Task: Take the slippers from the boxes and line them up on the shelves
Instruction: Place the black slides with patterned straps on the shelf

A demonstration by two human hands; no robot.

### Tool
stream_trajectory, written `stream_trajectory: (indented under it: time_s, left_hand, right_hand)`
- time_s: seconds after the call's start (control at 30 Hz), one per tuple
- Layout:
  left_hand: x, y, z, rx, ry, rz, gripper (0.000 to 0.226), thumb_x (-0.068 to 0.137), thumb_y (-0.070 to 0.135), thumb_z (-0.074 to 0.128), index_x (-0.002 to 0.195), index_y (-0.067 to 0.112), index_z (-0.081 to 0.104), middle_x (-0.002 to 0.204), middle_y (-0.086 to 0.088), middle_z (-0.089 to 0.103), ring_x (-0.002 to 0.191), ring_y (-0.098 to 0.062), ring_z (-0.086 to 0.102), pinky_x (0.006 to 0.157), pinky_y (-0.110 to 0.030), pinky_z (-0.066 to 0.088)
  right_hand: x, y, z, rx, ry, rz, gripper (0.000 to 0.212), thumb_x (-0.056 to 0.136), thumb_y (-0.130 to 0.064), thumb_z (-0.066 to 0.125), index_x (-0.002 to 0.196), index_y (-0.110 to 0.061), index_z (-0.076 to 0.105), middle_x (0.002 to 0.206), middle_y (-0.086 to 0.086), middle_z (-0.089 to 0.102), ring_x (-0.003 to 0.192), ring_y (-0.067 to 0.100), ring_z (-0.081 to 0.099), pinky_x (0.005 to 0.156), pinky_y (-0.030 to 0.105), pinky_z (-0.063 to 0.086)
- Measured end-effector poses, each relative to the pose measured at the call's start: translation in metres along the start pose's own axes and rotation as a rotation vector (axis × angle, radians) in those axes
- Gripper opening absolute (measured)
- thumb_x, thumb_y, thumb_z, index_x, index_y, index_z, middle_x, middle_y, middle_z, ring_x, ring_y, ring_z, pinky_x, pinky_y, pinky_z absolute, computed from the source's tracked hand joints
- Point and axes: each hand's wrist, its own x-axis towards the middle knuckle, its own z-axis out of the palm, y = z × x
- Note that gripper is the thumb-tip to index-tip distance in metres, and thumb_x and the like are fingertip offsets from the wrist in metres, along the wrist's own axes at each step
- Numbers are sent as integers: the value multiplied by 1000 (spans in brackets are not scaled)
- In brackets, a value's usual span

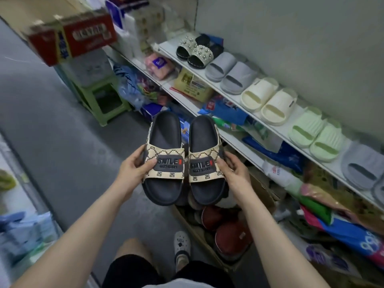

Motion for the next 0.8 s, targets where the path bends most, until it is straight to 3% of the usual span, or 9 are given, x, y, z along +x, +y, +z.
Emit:
stream_trajectory:
  time_s: [0.07,0.17,0.23,0.33,0.5,0.63,0.73,0.8]
  left_hand:
    - [28,13,-16,-6,21,-1,50,88,1,61,131,23,49,95,24,71,91,0,66,75,-14,54]
    - [74,34,-43,6,21,-1,57,88,2,62,140,16,44,109,14,67,101,-11,64,79,-17,55]
    - [109,48,-64,14,-4,-1,58,88,2,62,141,15,43,117,4,65,108,-18,62,82,-19,54]
    - [160,74,-100,48,-79,-3,57,88,2,63,140,15,44,121,-1,64,103,-18,63,76,-17,55]
    - [243,117,-164,123,-148,-36,59,87,4,64,141,16,44,118,2,67,97,-10,67,72,-18,55]
    - [299,148,-181,174,-175,-30,54,89,2,60,140,12,45,120,-3,65,98,-13,64,76,-16,55]
    - [343,163,-175,216,-190,-20,53,89,7,63,139,12,46,122,-7,64,106,-20,63,93,-31,52]
    - [368,174,-163,248,-228,-22,48,89,8,64,134,16,49,117,-6,66,98,-17,66,91,-32,52]
  right_hand:
    - [22,-15,22,-13,12,11,68,76,-53,76,133,-24,56,133,1,61,124,14,57,105,41,47]
    - [57,-28,56,6,44,19,46,88,-33,71,131,-26,56,128,0,63,119,14,59,101,38,50]
    - [80,-36,82,18,62,10,46,88,-35,70,130,-23,57,126,0,64,113,12,62,99,39,52]
    - [110,-46,128,42,150,10,61,83,-45,73,137,-21,54,129,2,64,119,14,60,101,42,50]
    - [153,-58,206,166,288,53,53,89,-32,71,136,-16,54,121,7,67,110,19,65,98,40,52]
    - [175,-72,243,229,367,70,49,88,-31,71,134,-20,55,119,7,68,104,17,67,83,30,53]
    - [191,-81,249,224,365,43,47,89,-31,70,133,-19,57,122,6,68,107,16,67,84,29,53]
    - [202,-91,249,204,354,2,40,91,-27,69,129,-20,60,120,3,69,108,15,67,88,30,53]
